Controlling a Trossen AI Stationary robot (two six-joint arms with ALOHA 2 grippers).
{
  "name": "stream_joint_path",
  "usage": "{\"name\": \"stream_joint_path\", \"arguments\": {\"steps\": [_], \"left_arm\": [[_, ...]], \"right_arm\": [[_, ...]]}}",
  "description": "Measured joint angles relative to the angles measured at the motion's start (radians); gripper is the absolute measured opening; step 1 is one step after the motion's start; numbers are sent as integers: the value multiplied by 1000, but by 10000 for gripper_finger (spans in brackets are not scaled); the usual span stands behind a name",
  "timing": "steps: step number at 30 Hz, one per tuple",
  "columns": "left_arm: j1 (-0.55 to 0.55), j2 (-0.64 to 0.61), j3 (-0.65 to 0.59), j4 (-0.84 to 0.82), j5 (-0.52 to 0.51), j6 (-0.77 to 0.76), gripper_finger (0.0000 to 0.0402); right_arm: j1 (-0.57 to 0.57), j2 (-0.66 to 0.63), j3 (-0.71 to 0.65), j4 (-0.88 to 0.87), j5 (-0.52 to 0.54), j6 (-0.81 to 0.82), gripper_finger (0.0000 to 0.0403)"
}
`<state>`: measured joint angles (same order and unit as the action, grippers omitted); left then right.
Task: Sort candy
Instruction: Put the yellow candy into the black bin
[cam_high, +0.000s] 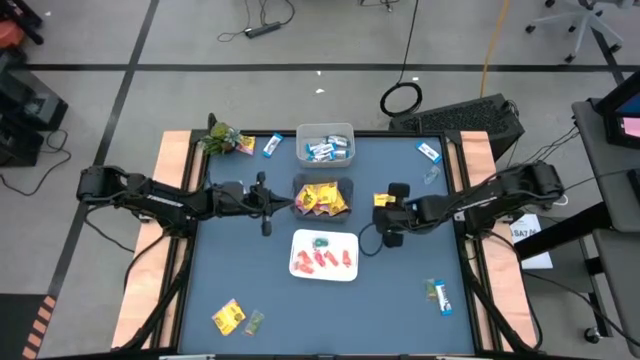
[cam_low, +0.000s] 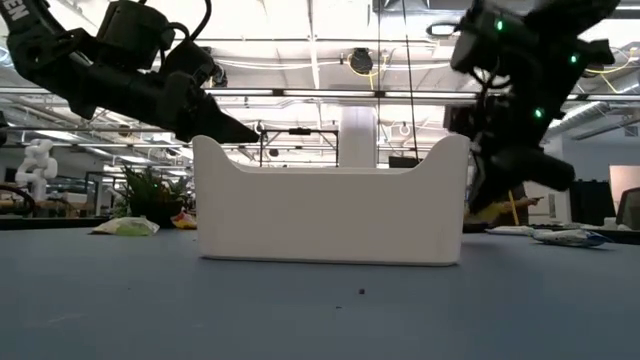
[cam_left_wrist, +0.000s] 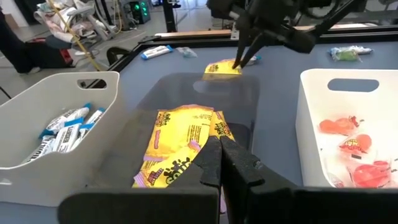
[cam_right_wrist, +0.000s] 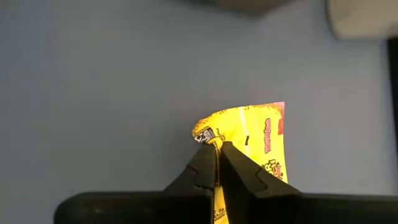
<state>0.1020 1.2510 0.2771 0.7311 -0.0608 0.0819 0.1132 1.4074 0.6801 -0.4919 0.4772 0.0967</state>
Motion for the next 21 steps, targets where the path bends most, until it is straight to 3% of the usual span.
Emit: {"name": "stream_joint_path", "arguments": {"steps": [10, 21], "left_arm": [[0, 0, 0, -4, 0, 0, 2], [0, 1, 0, 0, 0, -2, 2]], "right_arm": [[83, -13, 144, 26, 104, -42, 1], [39, 0, 198, 388, 49, -192, 0]]}}
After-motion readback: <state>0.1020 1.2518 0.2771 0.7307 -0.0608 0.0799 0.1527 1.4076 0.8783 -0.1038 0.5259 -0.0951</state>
